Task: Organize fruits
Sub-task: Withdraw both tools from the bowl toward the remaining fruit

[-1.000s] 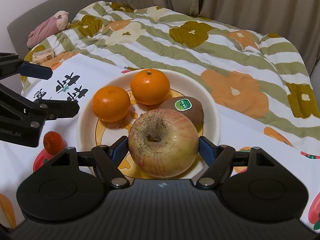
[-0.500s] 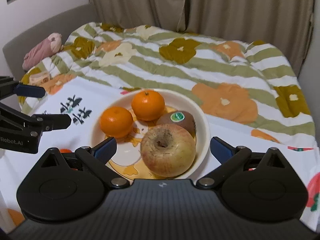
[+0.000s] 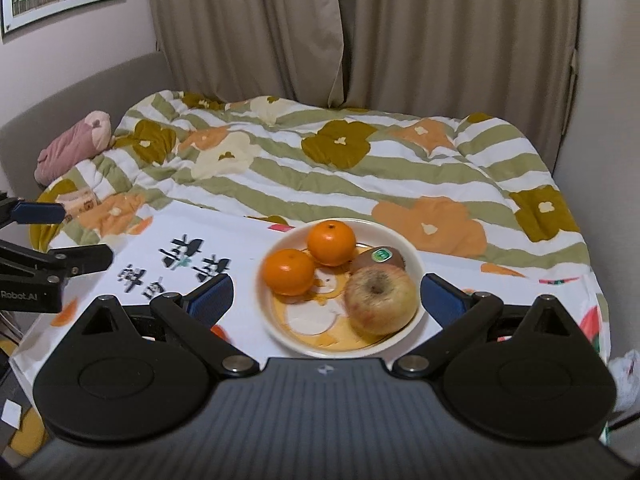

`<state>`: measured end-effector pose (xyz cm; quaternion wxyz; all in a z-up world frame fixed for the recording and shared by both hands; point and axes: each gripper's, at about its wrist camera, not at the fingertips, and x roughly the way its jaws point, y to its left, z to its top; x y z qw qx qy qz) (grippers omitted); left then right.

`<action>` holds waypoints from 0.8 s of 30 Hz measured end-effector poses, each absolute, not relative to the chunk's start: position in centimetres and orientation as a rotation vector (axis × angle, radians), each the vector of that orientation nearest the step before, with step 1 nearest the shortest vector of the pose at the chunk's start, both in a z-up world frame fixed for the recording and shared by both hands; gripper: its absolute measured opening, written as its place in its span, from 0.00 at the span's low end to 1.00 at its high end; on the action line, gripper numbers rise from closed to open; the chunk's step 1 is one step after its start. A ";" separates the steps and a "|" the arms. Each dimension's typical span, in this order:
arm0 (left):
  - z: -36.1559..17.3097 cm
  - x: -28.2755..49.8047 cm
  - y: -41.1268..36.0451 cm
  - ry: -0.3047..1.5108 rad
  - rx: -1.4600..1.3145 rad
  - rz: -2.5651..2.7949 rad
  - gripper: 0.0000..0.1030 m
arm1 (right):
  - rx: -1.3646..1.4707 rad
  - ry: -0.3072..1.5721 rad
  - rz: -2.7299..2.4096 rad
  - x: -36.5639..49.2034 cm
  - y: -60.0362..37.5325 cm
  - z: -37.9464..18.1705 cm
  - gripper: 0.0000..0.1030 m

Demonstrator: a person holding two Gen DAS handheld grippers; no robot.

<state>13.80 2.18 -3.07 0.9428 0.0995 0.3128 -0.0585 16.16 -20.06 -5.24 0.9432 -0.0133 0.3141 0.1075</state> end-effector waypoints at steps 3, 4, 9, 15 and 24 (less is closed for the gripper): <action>-2.9 11.9 4.7 0.637 0.187 -0.095 0.88 | -0.018 0.637 0.207 14.1 -18.4 -4.9 1.00; -2.8 11.4 5.4 0.637 0.182 -0.089 0.88 | -0.016 0.638 0.203 13.3 -17.7 -4.9 1.00; -3.1 8.6 8.8 0.644 0.162 -0.062 0.88 | -0.023 0.635 0.184 10.2 -15.0 -5.2 1.00; -4.2 6.0 10.9 0.663 0.152 -0.079 0.88 | -0.004 0.642 0.153 6.8 -12.8 -6.1 1.00; -6.4 5.2 9.3 0.683 0.164 -0.216 0.88 | 0.024 0.670 0.056 3.7 -13.4 -8.6 1.00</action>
